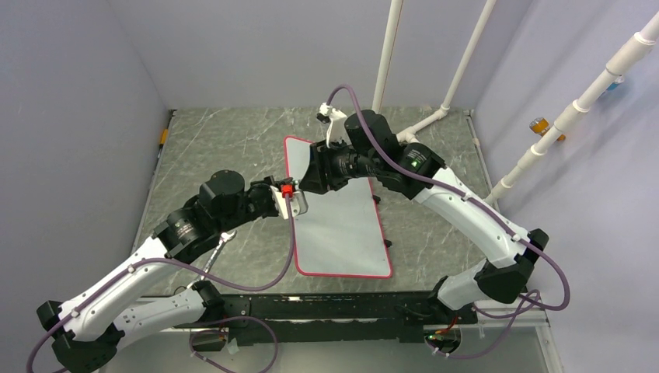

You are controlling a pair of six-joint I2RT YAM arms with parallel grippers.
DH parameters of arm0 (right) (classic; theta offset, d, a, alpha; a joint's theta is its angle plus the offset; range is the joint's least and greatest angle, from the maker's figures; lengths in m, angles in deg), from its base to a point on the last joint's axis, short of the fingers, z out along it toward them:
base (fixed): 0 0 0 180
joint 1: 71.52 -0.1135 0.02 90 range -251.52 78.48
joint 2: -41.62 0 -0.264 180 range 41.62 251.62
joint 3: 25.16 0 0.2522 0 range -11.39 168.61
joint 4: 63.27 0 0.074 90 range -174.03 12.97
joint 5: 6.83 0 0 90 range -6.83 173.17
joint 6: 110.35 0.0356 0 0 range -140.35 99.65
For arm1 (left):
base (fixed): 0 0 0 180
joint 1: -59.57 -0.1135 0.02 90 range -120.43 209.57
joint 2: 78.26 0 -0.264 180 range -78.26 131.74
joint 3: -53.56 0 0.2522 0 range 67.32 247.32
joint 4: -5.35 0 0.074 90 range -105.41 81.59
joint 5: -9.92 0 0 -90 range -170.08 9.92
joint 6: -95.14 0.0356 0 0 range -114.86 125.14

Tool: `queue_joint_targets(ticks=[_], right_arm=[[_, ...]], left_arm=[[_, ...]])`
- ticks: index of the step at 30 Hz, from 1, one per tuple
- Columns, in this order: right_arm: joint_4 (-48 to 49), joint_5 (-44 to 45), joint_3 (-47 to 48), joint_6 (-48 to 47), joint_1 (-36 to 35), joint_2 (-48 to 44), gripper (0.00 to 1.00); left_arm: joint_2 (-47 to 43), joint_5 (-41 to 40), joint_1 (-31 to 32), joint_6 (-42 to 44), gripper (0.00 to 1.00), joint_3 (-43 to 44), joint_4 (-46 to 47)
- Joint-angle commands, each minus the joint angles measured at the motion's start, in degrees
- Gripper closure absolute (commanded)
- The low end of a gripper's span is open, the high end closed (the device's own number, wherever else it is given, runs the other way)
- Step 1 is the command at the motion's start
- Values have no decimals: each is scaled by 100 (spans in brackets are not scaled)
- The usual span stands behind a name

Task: Write a sentence on the whiteboard
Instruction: Open the whiteboard marker from the pen cap.

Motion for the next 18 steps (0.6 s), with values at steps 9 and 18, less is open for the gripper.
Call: queue_joint_targets(ticks=[9,18], right_arm=[[275,4,228,-64,-2,-22,59],[461,24,54,8,-1,-18,63]], left_arm=[[37,-113,30,16,100,-10,350],[91,-146,37,-13,100,9,353]])
